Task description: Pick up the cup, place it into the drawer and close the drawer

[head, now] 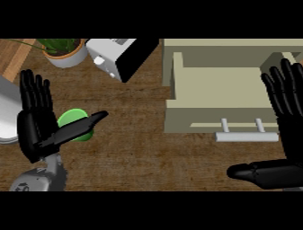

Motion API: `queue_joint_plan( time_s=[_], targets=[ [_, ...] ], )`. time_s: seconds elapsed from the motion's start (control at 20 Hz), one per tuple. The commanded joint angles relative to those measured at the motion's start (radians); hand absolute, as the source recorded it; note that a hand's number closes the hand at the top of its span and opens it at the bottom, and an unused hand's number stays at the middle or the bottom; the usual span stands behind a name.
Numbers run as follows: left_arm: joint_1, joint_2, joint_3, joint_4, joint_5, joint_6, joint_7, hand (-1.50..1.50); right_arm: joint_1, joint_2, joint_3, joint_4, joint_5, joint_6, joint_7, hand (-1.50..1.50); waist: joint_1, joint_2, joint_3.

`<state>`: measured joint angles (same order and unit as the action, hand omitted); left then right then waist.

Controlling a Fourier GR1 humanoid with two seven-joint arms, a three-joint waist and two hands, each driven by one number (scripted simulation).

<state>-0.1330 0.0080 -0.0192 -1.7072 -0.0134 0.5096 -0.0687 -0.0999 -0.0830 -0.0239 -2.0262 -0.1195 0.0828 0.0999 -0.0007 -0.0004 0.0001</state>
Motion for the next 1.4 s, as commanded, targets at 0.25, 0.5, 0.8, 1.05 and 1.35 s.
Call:
queue_joint_plan(
  time_s=[0.25, 0.5, 0.8, 1.05, 1.35],
  targets=[
    [0.037, -0.008, 0.025, 0.124, 0.037, 0.034, -0.100, -1.50, -0.010, 0.008, 0.029, -0.055, 0.029, -0.016, 0.061, -1.50, 0.000, 0.000, 0.000],
    [0.102, -0.007, 0.006, 0.181, 0.091, 0.031, -0.181, -1.50, -0.020, -0.025, -0.040, -0.052, -0.042, 0.012, 0.090, -1.50, -0.001, 0.000, 0.000],
    [0.124, 0.014, 0.119, 0.243, 0.156, -0.097, -0.252, -1.50, -0.019, 0.000, -0.022, -0.022, -0.031, 0.009, 0.061, -1.50, 0.001, 0.000, 0.000],
    [0.091, 0.002, 0.141, 0.405, 0.171, -0.114, -0.352, -1.50, -0.066, 0.009, -0.004, -0.003, 0.001, -0.009, 0.061, -1.50, 0.001, 0.001, 0.000],
    [0.106, 0.005, 0.182, 0.501, 0.229, -0.180, -0.451, -1.50, -0.020, -0.014, -0.048, -0.014, -0.042, 0.032, 0.048, -1.50, 0.000, 0.000, 0.000]
  ],
)
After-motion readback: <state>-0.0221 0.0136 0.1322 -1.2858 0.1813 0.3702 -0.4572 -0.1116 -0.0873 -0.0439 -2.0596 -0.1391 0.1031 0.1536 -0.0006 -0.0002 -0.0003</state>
